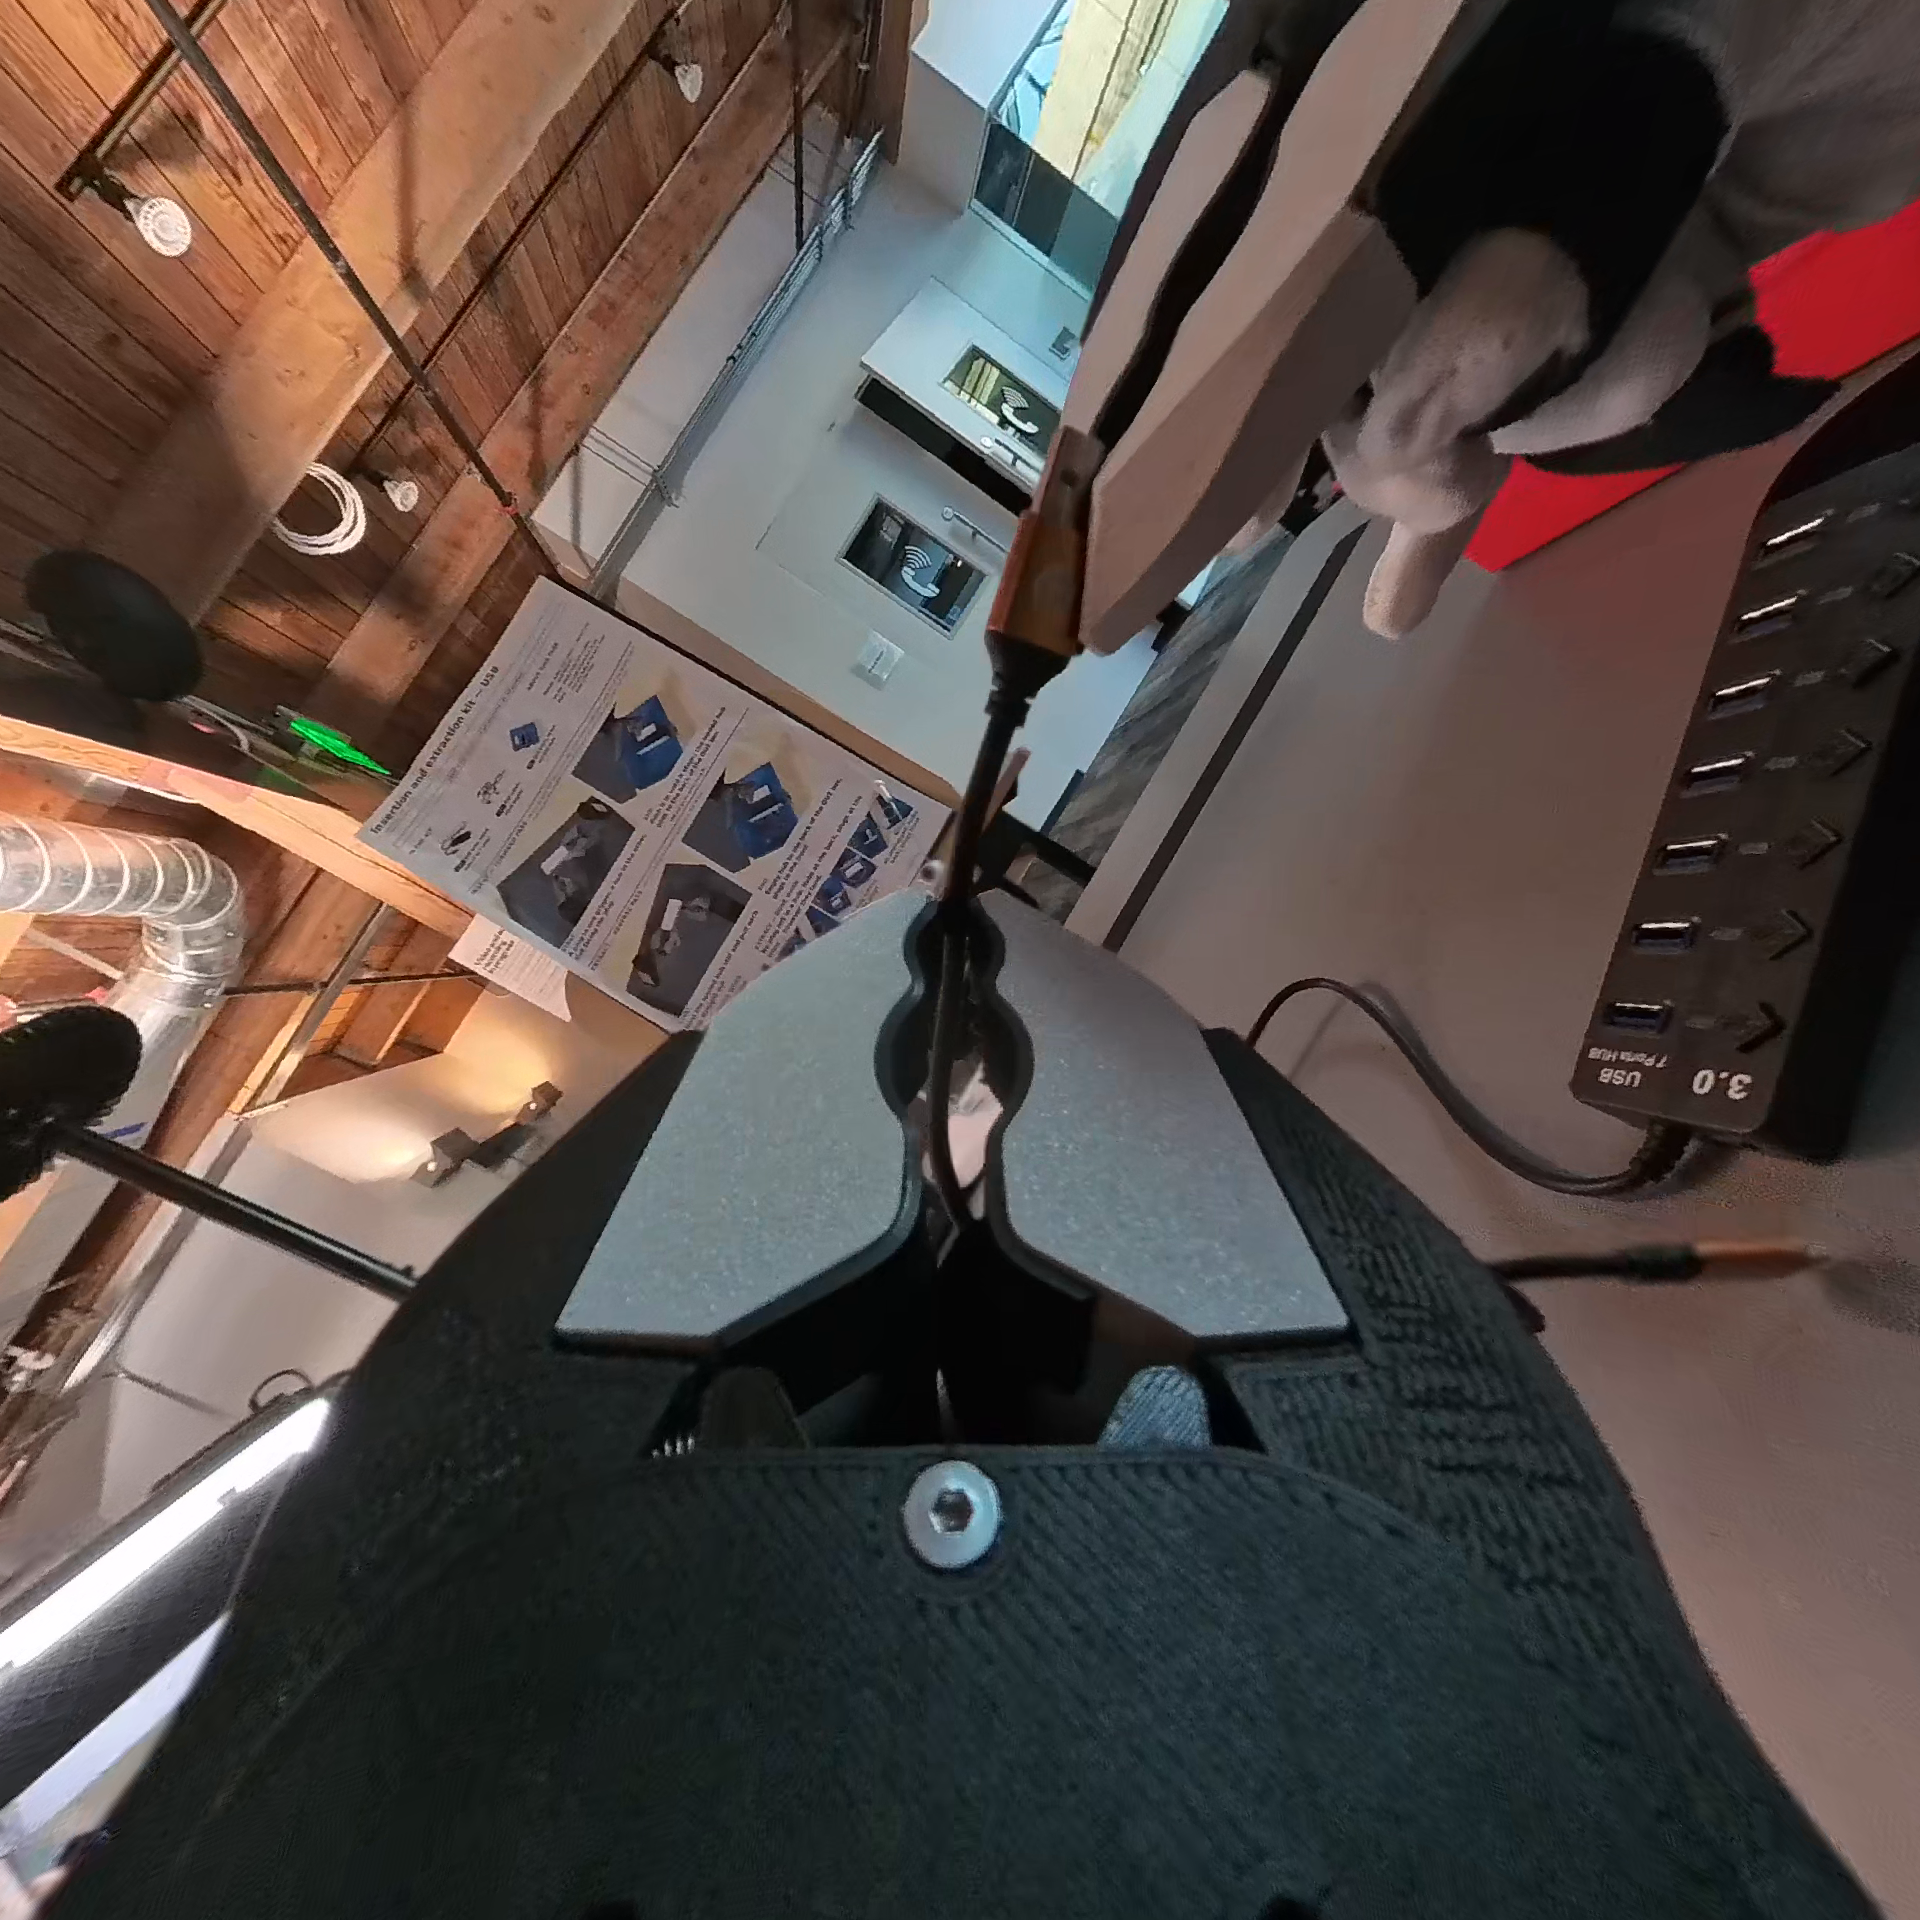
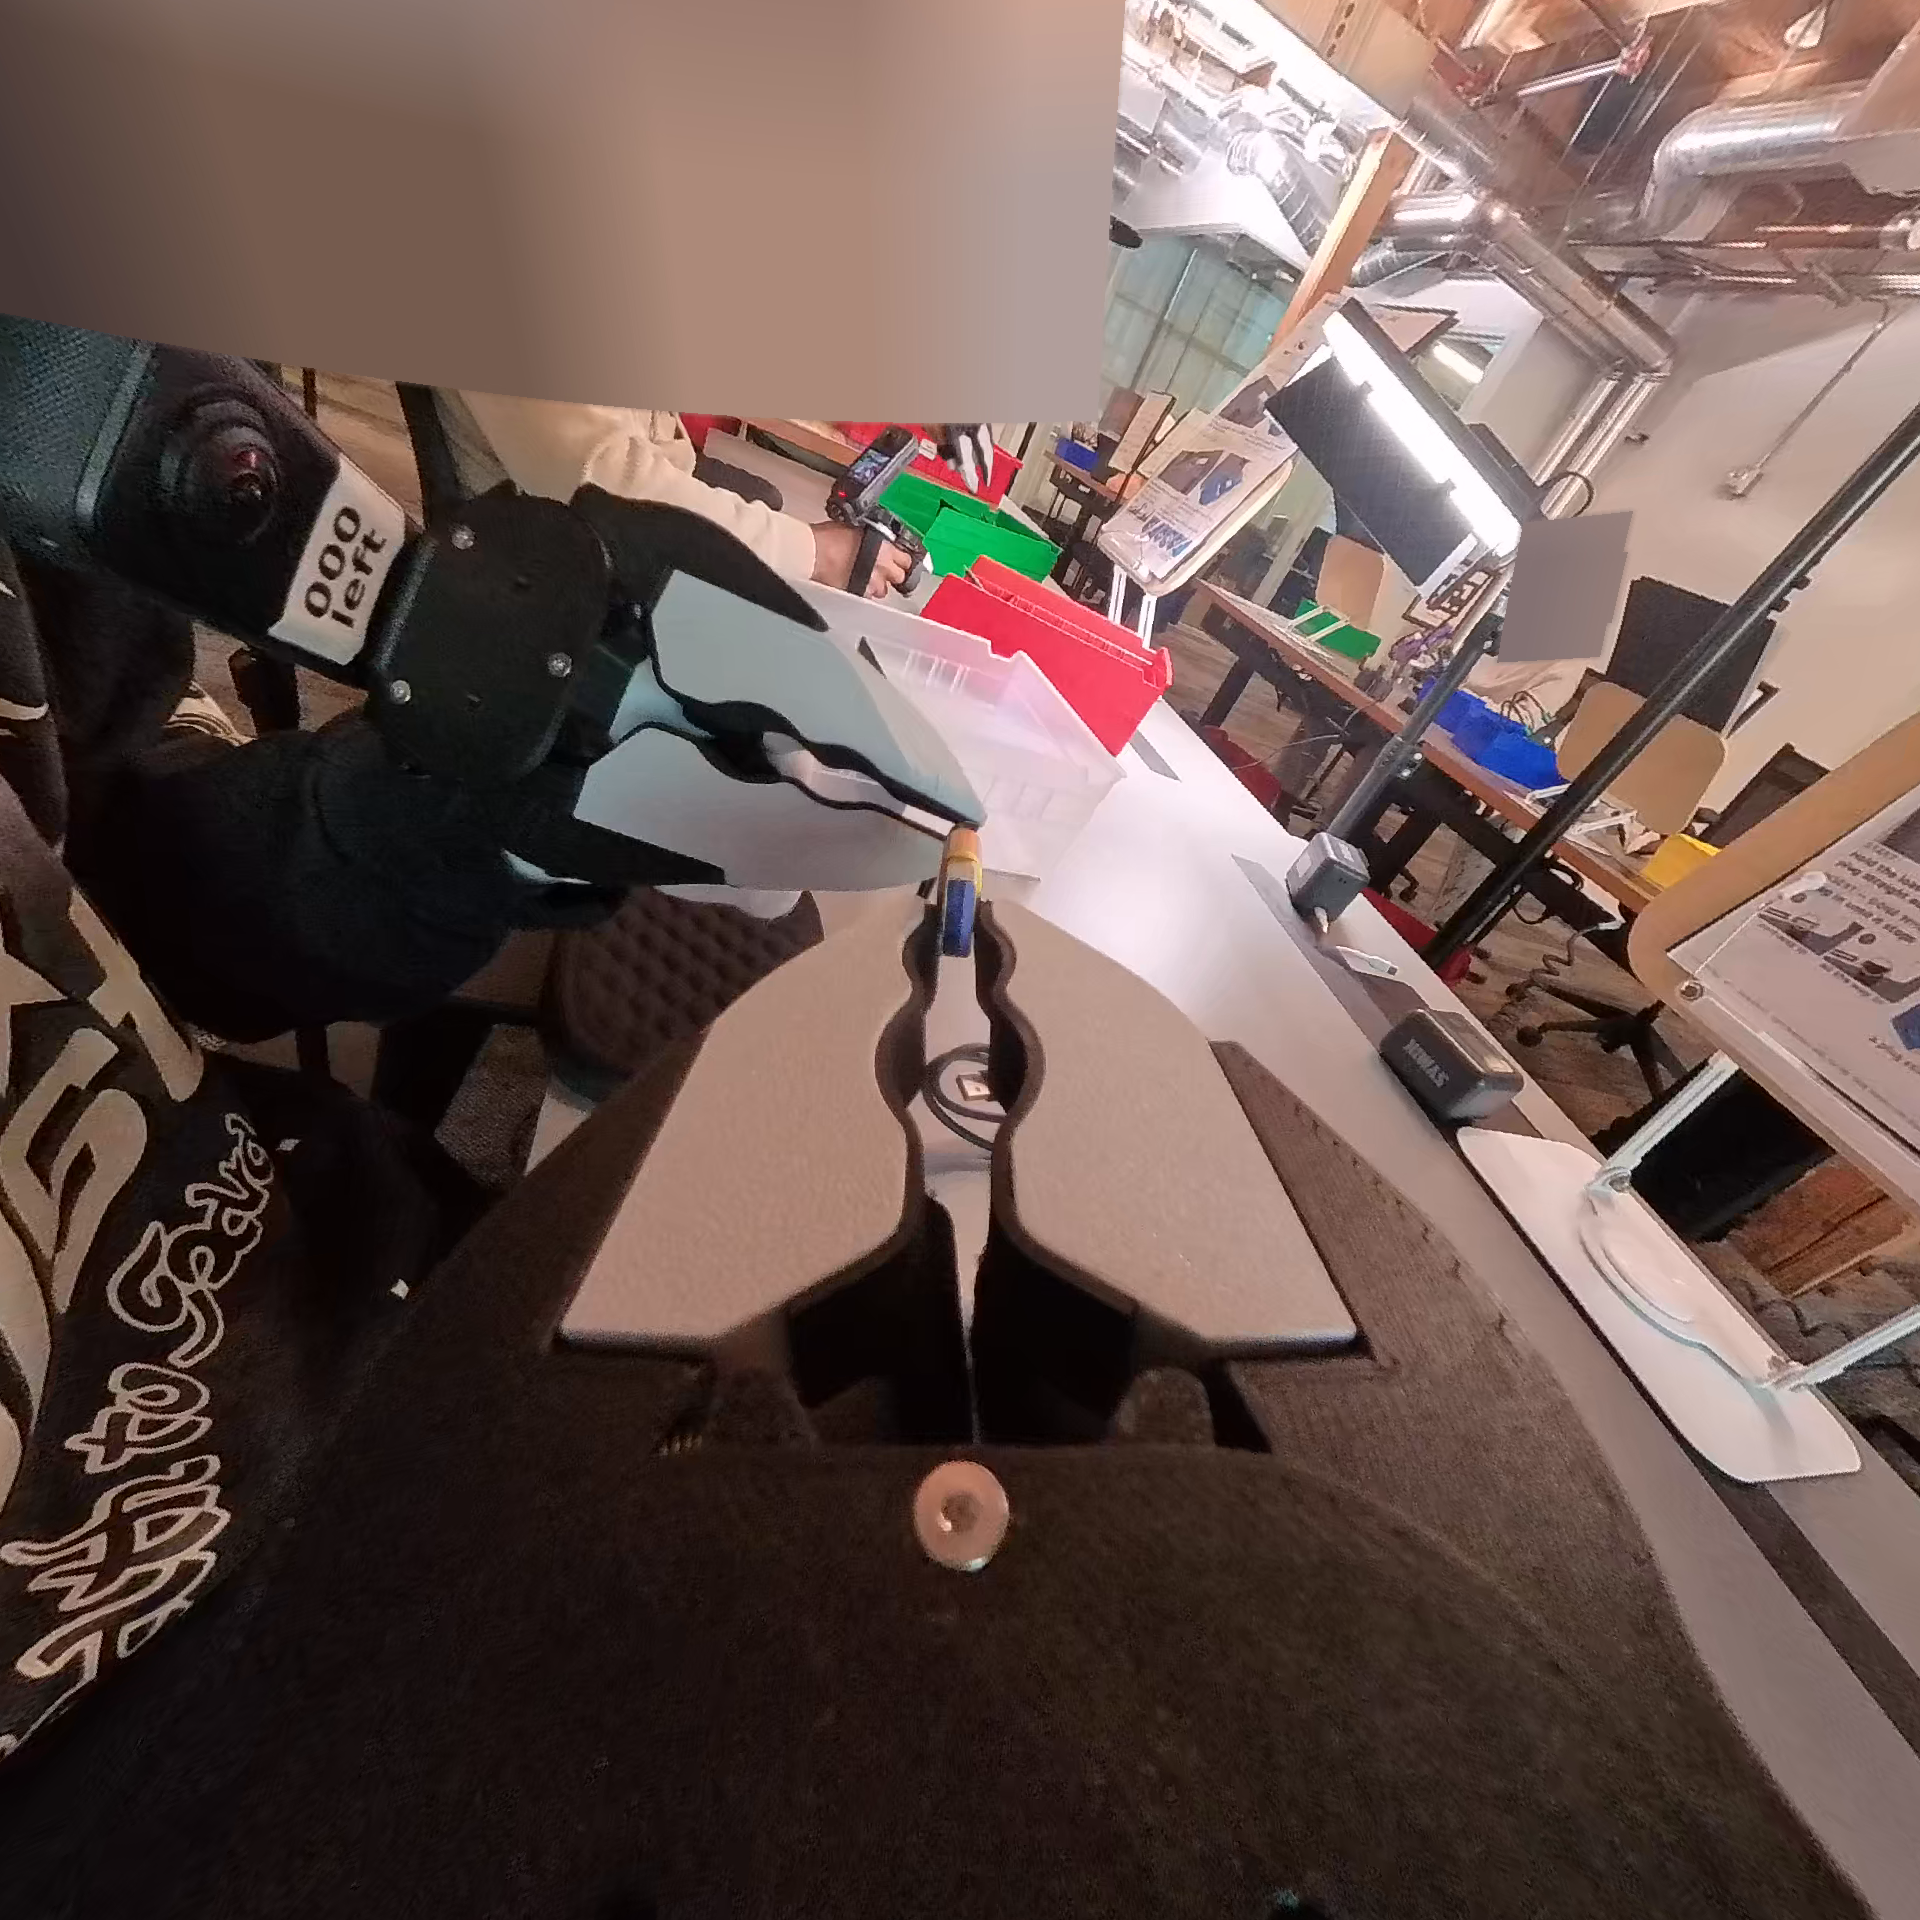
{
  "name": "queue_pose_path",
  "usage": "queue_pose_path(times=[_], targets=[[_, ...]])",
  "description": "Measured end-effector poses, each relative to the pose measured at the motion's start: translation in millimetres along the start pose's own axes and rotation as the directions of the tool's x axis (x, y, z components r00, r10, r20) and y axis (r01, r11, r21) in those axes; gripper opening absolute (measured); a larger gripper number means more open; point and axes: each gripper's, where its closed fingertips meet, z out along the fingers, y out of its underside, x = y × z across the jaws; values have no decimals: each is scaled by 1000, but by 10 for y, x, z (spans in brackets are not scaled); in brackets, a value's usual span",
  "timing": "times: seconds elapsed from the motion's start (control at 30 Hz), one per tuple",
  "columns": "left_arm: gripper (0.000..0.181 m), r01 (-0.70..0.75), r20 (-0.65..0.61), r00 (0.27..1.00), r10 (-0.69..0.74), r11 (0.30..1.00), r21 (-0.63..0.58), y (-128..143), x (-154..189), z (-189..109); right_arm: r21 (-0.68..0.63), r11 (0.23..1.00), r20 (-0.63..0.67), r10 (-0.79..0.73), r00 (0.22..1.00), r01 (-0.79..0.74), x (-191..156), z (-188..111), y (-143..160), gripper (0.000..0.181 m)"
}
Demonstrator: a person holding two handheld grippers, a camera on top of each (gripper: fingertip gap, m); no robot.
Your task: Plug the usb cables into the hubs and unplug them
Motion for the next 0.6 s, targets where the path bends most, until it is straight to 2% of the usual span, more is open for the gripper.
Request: queue_pose_path(times=[0.23,0.3,0.37,0.4,0.47,0.53,0.6], targets=[[8,210,-36,977,-208,975,75,-14,-11,-30,9,999,-8,36,999,-36,39,7,24,6],[9,303,-35,953,-301,941,154,-84,-63,-89,7,999,-29,45,999,-45,82,3,44,6],[9,445,-120,895,-429,863,237,-206,-48,-158,14,998,-50,61,997,-60,126,-1,55,6],[10,541,-202,840,-503,798,264,-280,-7,-187,22,997,-55,69,996,-67,139,-3,53,6],[11,734,-377,673,-637,638,233,-356,95,-198,46,998,-52,53,997,-50,133,-6,26,6],[17,894,-537,432,-724,422,151,-405,152,-189,75,997,-54,-10,998,14,102,-15,-28,6],[27,986,-669,143,-730,160,36,-455,147,-204,118,984,-52,-125,991,131,24,-30,-119,6]])
